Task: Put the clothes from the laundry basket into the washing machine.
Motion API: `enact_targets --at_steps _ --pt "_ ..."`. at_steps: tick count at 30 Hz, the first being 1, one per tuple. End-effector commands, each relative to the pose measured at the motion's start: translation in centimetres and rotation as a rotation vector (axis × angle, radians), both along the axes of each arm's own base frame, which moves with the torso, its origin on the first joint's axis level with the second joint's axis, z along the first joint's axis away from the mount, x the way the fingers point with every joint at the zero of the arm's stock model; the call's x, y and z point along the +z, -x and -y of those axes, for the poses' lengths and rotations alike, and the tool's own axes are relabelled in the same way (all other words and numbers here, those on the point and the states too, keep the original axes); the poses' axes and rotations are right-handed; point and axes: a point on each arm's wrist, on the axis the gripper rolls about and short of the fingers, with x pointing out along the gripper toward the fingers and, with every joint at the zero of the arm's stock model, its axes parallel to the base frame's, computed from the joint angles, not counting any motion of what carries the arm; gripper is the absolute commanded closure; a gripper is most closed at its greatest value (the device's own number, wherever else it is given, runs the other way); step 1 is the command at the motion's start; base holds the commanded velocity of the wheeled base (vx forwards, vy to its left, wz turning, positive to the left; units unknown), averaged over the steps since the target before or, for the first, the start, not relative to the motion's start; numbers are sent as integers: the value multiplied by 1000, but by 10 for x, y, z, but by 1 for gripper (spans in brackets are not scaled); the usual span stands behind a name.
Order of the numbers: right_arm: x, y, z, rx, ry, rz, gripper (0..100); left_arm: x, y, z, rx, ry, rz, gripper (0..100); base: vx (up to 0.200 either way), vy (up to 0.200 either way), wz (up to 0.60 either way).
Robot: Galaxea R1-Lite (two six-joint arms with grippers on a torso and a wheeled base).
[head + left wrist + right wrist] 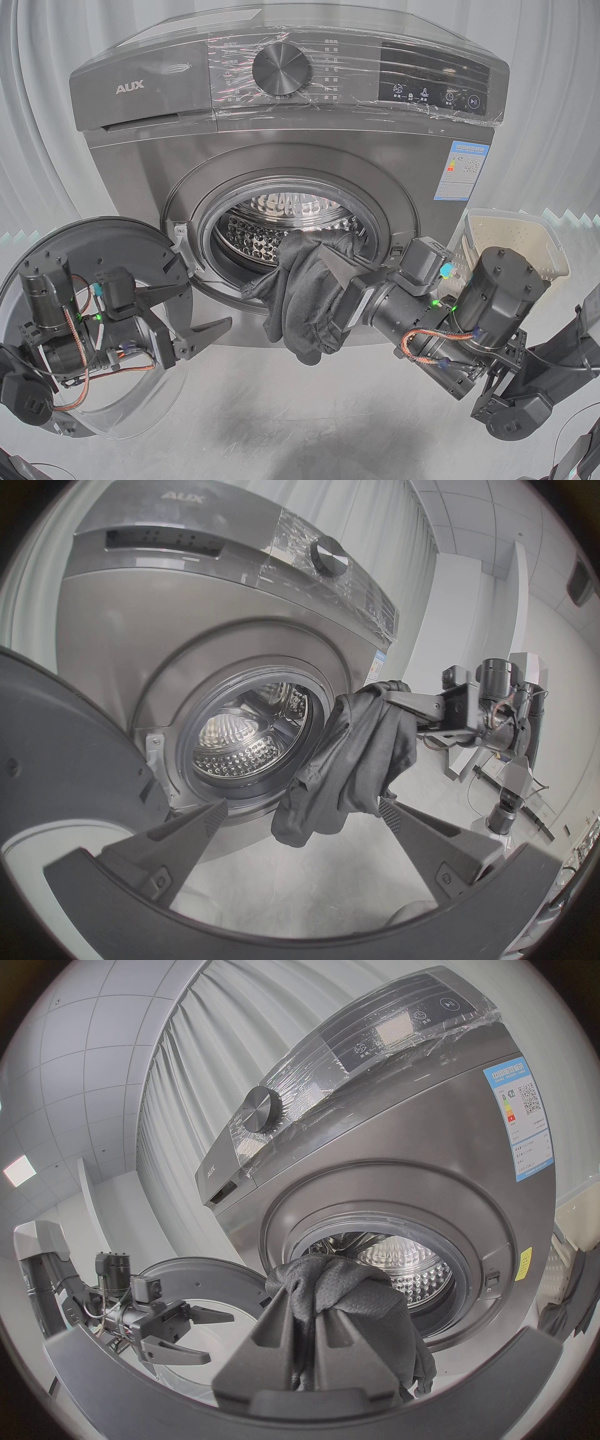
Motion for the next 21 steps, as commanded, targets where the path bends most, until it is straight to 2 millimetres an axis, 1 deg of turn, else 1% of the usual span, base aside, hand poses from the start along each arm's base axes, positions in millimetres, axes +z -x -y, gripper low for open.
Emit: enact_targets --at_steps 1,4,6,13,21 --pt "-2 0 -1 2 3 -2 100 -9 -23 14 -15 -2 -32 0 0 0 0" --pt "-2 1 -1 4 3 -2 100 -11 -27 16 -12 -2 -30 0 0 0 0" --pt "-2 1 -1 4 4 -3 100 -15 -33 23 -23 -3 -28 0 0 0 0" --pt "-3 1 -1 5 8 -2 100 -22 -44 35 -47 2 -19 0 0 0 0" --pt "-3 3 -2 11 8 -2 100 -31 -65 45 -50 7 -8 0 0 0 0"
